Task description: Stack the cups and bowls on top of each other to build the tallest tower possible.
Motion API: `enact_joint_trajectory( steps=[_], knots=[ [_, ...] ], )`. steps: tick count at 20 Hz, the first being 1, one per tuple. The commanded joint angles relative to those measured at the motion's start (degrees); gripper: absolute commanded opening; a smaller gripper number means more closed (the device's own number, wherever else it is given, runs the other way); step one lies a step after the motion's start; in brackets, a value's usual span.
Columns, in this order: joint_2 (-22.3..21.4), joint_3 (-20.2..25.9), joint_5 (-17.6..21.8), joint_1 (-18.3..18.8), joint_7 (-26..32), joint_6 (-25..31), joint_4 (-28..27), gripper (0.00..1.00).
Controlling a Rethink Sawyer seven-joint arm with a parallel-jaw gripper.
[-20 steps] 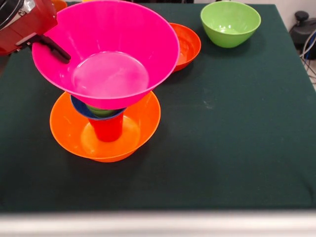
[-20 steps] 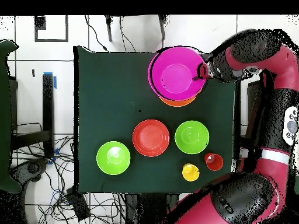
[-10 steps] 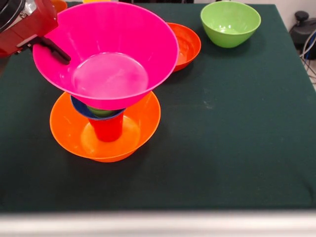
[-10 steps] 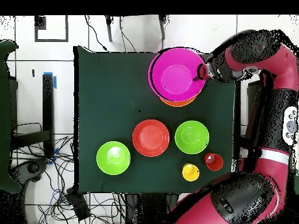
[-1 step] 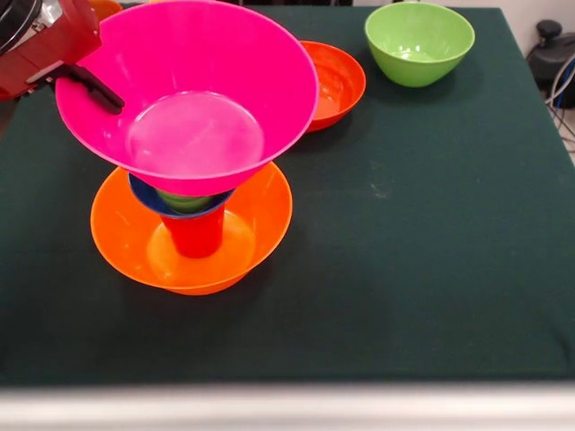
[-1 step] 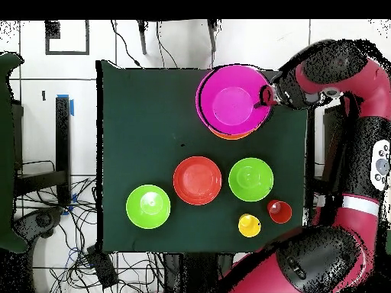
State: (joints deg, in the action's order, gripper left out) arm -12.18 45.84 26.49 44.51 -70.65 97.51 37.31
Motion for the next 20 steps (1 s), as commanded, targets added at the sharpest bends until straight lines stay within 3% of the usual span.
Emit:
enact_joint_trajectory(
  steps=[1,11,20],
  knots=[
    [-0.1,-0.5,5.2,0.3,23.8,7.2,-2.4,0.00],
    [1.4,0.2,6.5,0.7,25.8,7.5,-4.2,0.00],
    [0.2,-0.8,4.4,1.0,22.6,5.3,-0.2,0.00]
  ],
)
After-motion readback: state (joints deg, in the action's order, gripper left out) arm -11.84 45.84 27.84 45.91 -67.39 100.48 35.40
